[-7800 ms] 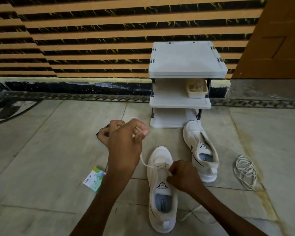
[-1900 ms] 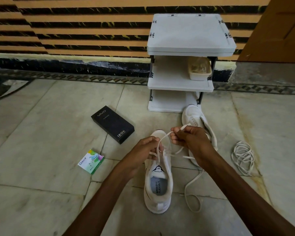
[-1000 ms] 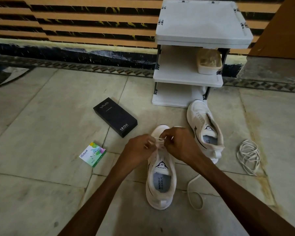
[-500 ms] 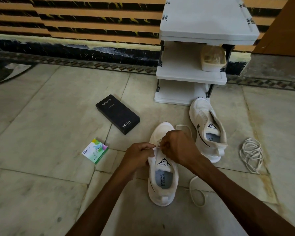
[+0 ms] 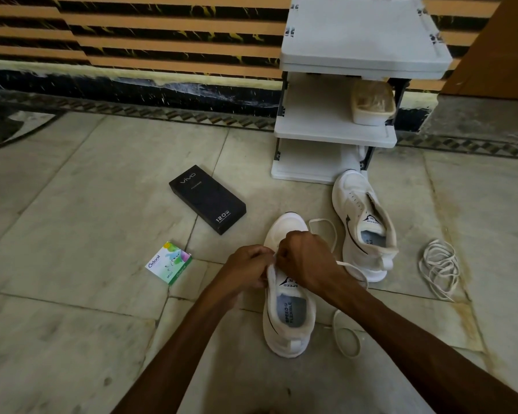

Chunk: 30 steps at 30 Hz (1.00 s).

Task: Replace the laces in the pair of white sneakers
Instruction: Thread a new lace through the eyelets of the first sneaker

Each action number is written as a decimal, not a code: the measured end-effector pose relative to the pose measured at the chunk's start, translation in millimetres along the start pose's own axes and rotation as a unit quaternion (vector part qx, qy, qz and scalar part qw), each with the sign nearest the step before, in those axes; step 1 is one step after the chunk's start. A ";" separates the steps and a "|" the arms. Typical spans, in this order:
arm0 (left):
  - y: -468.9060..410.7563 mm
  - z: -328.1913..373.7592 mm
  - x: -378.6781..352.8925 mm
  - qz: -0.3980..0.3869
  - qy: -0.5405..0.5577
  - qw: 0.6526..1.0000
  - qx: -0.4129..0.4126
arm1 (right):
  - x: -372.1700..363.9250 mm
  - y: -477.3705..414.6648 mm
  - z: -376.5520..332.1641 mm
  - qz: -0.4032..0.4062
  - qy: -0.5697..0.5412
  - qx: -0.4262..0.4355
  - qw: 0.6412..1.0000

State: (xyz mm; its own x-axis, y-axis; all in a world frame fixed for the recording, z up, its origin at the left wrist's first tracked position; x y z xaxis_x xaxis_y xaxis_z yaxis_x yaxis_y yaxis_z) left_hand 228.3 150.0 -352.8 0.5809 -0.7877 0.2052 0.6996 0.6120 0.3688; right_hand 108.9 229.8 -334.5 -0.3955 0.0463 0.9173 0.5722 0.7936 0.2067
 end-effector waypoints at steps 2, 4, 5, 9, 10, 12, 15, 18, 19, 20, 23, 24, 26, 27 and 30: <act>-1.2 1.1 1.5 -0.001 0.018 1.000 0.006 | -1.4 0.6 -0.8 0.001 -0.011 -0.003 1.000; -0.8 1.0 0.9 0.014 0.037 0.999 -0.005 | -1.1 3.8 -0.2 0.024 -0.008 -0.011 1.000; -0.8 0.0 -0.5 0.025 0.043 0.999 -0.017 | -0.4 6.0 0.5 0.044 -0.004 -0.018 0.999; -1.9 -2.8 -9.2 0.083 -0.009 0.994 -0.070 | 3.0 10.8 2.1 0.100 -0.012 -0.011 0.995; -1.5 -4.6 -9.9 0.101 -0.028 0.991 -0.080 | 3.3 11.0 2.2 0.102 -0.012 -0.005 0.995; -0.2 -7.1 -9.6 0.133 -0.026 0.987 -0.091 | 3.6 11.8 3.1 0.104 -0.009 0.000 0.995; -6.2 3.2 5.5 0.182 0.046 0.978 -0.087 | 1.0 14.4 6.8 0.118 -0.035 -0.018 0.992; -22.3 38.9 46.0 0.231 0.400 0.884 -0.076 | -3.9 16.4 8.6 0.127 -0.081 -0.043 0.988; -26.0 51.1 62.1 0.240 0.487 0.834 -0.095 | -6.3 16.9 8.6 0.124 -0.087 -0.051 0.987; -28.4 61.8 75.8 0.240 0.510 0.817 -0.123 | -8.4 17.1 9.1 0.119 -0.093 -0.060 0.987; -25.5 77.8 79.1 0.159 0.185 0.955 -0.170 | -9.2 17.1 12.0 0.113 -0.122 -0.090 0.982; -22.1 74.5 66.6 0.097 0.003 0.982 -0.161 | -7.8 17.3 13.6 0.119 -0.129 -0.097 0.980; -16.1 53.9 33.9 -0.039 -0.261 0.958 -0.110 | -4.6 19.3 17.5 0.137 -0.130 -0.097 0.977; -12.7 41.5 19.5 -0.083 -0.328 0.936 -0.095 | -3.8 21.1 19.4 0.142 -0.125 -0.093 0.978; -2.3 25.1 0.8 -0.086 -0.324 0.935 -0.119 | -5.2 26.7 24.4 0.127 -0.117 -0.078 0.982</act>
State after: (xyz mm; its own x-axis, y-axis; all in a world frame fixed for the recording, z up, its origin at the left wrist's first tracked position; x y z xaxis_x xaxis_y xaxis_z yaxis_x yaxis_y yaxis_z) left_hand 216.7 146.2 -330.7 0.1318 -0.7056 0.6963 0.8767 0.4108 0.2502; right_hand 108.6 265.5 -342.1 -0.3685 0.3831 0.8470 0.7702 0.6360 0.0474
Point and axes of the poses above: each hand's wrist, its own y-axis away from the middle knuckle, its own x-axis out of the back of the hand, z = x × y, the point moved 2 cm from there along -y, towards the middle knuckle, and after that the axes turned 14 degrees about -x, right-handed, at the moved point
